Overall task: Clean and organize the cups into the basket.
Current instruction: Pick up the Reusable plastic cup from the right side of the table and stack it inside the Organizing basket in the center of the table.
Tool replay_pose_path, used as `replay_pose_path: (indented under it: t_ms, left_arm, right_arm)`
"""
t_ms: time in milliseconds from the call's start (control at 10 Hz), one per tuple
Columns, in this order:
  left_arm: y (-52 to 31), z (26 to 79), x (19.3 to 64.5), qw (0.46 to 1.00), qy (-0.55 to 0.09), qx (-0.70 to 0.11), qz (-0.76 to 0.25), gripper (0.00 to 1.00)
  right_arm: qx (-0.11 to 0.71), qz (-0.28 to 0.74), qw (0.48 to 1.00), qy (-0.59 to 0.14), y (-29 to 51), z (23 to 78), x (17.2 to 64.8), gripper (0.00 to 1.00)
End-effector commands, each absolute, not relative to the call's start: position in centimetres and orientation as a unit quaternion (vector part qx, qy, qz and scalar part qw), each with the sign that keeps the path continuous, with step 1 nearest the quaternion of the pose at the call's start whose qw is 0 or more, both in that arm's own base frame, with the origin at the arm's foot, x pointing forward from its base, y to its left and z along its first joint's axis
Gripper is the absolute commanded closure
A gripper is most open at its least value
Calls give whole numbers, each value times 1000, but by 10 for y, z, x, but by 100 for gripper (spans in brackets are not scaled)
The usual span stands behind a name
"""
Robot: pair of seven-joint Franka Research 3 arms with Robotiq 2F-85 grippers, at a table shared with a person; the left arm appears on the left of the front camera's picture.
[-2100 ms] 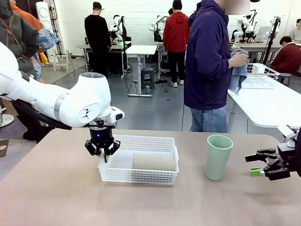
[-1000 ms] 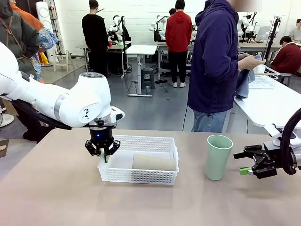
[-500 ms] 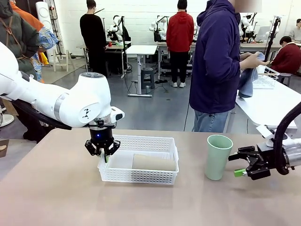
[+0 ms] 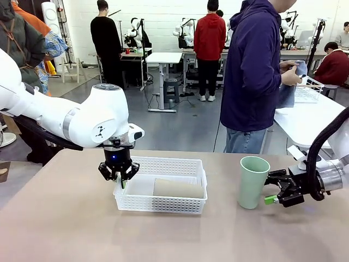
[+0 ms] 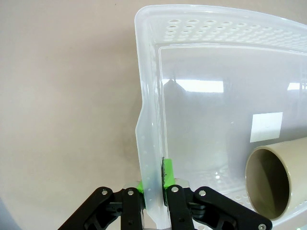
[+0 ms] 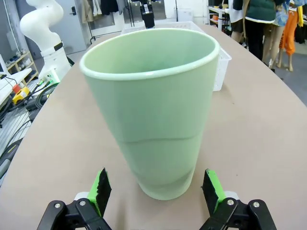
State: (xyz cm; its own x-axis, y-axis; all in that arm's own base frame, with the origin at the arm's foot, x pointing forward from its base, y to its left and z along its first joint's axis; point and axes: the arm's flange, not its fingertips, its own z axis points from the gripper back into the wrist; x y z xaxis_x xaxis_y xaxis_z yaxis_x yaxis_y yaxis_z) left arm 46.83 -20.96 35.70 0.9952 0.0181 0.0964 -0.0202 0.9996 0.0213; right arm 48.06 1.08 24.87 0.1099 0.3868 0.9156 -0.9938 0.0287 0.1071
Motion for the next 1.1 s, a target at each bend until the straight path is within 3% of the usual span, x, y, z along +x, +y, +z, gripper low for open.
replay_pose_path:
  t_ms: [0,900,1000]
  left_arm:
    - [-210,358,468,999,-50,12,5,100]
    - [-210,358,468,999,-50,12,5,100]
    - [-210,358,468,999,-50,12,5,100]
  right_arm:
    - [424,559,612,-365,21,241,492,0]
    - [446,573,580,-369,64,234,505,0]
    - [450,581,572,-365,63,234,505,59]
